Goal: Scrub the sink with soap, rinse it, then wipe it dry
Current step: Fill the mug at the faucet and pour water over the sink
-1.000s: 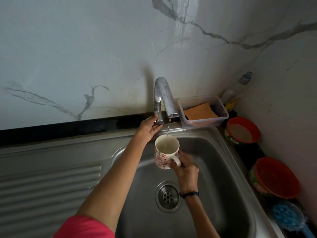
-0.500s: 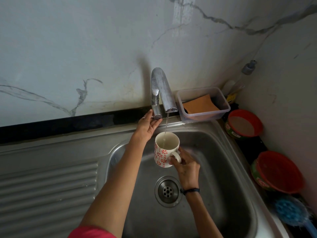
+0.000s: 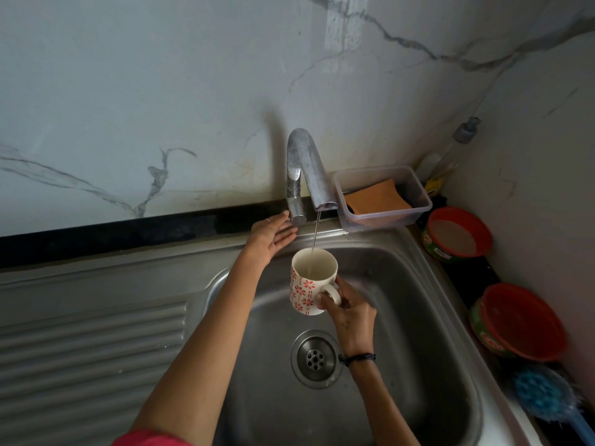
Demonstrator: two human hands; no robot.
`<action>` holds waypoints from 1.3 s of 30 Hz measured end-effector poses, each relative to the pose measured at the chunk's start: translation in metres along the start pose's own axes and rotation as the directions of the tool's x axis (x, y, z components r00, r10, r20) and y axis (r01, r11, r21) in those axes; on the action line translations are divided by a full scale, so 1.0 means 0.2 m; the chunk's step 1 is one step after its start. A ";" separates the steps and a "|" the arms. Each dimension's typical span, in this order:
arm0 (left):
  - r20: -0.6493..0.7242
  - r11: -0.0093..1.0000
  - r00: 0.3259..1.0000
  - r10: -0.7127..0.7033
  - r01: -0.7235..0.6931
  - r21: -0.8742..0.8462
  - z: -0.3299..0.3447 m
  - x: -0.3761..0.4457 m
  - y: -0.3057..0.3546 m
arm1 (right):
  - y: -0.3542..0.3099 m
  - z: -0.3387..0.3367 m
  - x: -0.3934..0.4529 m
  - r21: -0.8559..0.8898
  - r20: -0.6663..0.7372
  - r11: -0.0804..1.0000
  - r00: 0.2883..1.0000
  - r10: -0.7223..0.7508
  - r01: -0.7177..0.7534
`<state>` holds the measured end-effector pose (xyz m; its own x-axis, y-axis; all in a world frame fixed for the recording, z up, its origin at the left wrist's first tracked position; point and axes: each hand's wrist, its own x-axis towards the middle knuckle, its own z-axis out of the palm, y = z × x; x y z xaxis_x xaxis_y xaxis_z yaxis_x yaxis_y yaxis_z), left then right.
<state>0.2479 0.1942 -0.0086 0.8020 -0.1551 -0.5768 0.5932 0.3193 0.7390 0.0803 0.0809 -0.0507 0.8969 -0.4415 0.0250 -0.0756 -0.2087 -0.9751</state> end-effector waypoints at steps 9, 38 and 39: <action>0.069 0.516 0.892 0.446 -0.319 0.795 -0.04 -0.03 0.09 | -0.02 0.00 -0.01 -0.013 0.025 1.000 1.000 0.005 -0.005; 0.157 -0.096 0.910 0.384 -0.130 0.987 0.12 -0.06 0.25 | -0.05 -0.02 0.07 -0.018 0.030 0.998 0.998 -0.062 0.063; 0.149 -0.092 0.914 0.377 -0.123 0.988 0.12 -0.05 0.25 | -0.05 -0.01 0.08 -0.034 0.031 0.997 0.997 -0.066 0.067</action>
<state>0.2709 0.1886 0.0434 0.9672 -0.1604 -0.1970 -0.0842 -0.9341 0.3469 0.0937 0.0738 -0.0392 0.9132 -0.3992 0.0822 -0.0302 -0.2673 -0.9631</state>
